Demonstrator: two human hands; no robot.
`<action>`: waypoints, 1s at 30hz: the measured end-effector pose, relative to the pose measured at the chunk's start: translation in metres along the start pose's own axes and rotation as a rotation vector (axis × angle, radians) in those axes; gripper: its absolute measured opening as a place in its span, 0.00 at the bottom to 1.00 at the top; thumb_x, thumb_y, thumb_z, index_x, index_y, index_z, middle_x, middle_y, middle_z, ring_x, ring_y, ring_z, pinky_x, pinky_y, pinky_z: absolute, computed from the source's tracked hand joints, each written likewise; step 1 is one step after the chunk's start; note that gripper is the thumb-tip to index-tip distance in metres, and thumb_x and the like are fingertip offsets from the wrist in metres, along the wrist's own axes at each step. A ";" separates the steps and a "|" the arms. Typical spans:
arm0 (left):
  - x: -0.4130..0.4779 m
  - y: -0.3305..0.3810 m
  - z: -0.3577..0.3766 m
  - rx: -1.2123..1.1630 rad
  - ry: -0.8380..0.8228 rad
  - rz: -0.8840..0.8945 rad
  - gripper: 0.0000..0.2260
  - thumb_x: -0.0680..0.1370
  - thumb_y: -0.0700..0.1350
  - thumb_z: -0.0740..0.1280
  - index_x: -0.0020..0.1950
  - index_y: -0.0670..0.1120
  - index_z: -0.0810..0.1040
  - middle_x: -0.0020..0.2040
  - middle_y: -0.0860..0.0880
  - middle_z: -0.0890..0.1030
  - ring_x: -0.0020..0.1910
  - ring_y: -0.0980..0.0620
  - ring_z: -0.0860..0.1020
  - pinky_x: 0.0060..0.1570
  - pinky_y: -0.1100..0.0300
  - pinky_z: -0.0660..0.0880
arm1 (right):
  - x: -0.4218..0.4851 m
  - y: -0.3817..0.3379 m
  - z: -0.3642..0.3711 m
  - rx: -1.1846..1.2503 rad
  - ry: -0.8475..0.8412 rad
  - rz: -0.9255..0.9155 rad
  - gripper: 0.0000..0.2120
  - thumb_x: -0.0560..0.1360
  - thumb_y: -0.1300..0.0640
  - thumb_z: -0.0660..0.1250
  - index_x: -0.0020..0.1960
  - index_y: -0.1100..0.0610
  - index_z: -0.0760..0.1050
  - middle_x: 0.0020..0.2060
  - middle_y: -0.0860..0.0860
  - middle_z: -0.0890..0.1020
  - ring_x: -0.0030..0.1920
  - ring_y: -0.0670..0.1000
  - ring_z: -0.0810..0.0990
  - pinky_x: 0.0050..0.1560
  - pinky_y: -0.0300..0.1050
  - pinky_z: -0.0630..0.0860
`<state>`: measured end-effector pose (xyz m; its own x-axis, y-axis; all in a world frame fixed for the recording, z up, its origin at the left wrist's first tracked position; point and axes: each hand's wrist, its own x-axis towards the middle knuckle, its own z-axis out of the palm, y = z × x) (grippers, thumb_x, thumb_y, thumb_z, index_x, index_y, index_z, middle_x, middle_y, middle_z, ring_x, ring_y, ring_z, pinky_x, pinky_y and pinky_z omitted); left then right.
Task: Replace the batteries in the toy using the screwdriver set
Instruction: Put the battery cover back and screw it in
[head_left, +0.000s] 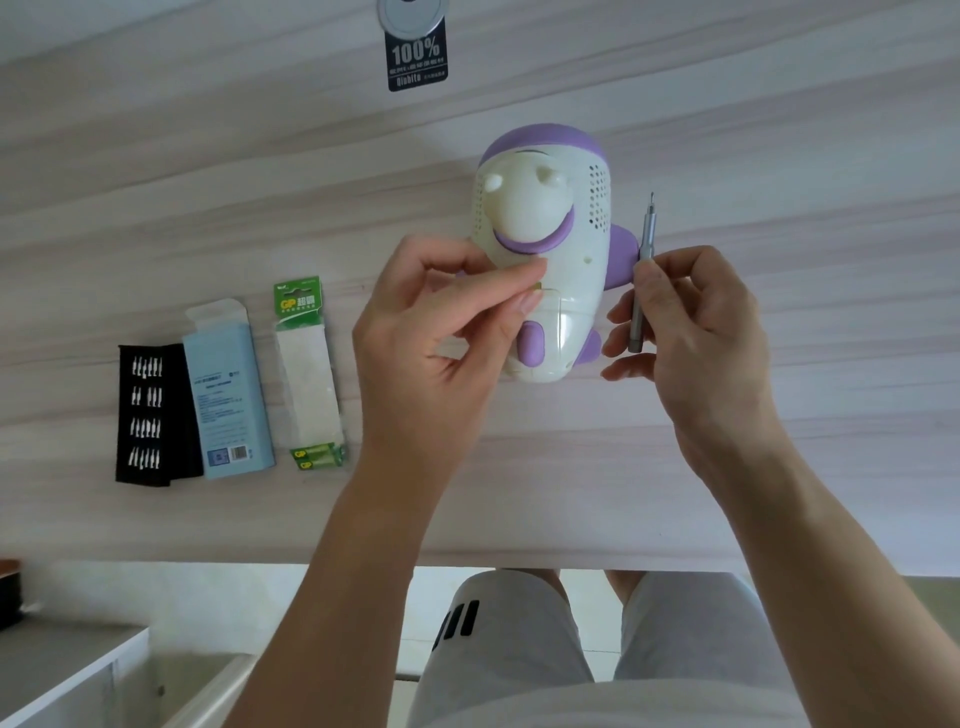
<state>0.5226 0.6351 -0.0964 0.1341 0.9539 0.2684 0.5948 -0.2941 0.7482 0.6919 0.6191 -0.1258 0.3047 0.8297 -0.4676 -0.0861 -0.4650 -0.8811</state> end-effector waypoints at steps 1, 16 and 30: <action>-0.001 0.000 0.000 0.009 0.006 0.003 0.07 0.78 0.38 0.72 0.56 0.42 0.84 0.49 0.48 0.75 0.40 0.52 0.78 0.46 0.65 0.73 | 0.000 0.000 0.000 0.000 0.000 -0.001 0.07 0.84 0.58 0.60 0.46 0.55 0.72 0.34 0.50 0.80 0.30 0.49 0.79 0.29 0.44 0.78; -0.003 -0.007 0.002 0.055 -0.012 0.134 0.08 0.79 0.36 0.71 0.58 0.39 0.83 0.49 0.43 0.73 0.42 0.47 0.77 0.47 0.64 0.75 | -0.002 0.001 0.001 0.016 0.021 0.014 0.07 0.83 0.58 0.60 0.47 0.57 0.72 0.35 0.51 0.80 0.30 0.48 0.78 0.29 0.43 0.78; -0.003 -0.009 0.002 0.010 -0.020 0.124 0.08 0.79 0.36 0.71 0.57 0.39 0.83 0.51 0.40 0.75 0.37 0.42 0.78 0.43 0.53 0.78 | -0.005 0.003 0.001 0.016 0.025 0.015 0.07 0.83 0.57 0.61 0.47 0.56 0.72 0.34 0.50 0.80 0.30 0.48 0.78 0.29 0.44 0.79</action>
<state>0.5187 0.6352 -0.1056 0.2225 0.9113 0.3465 0.5808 -0.4093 0.7037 0.6892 0.6142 -0.1262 0.3264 0.8147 -0.4794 -0.1063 -0.4723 -0.8750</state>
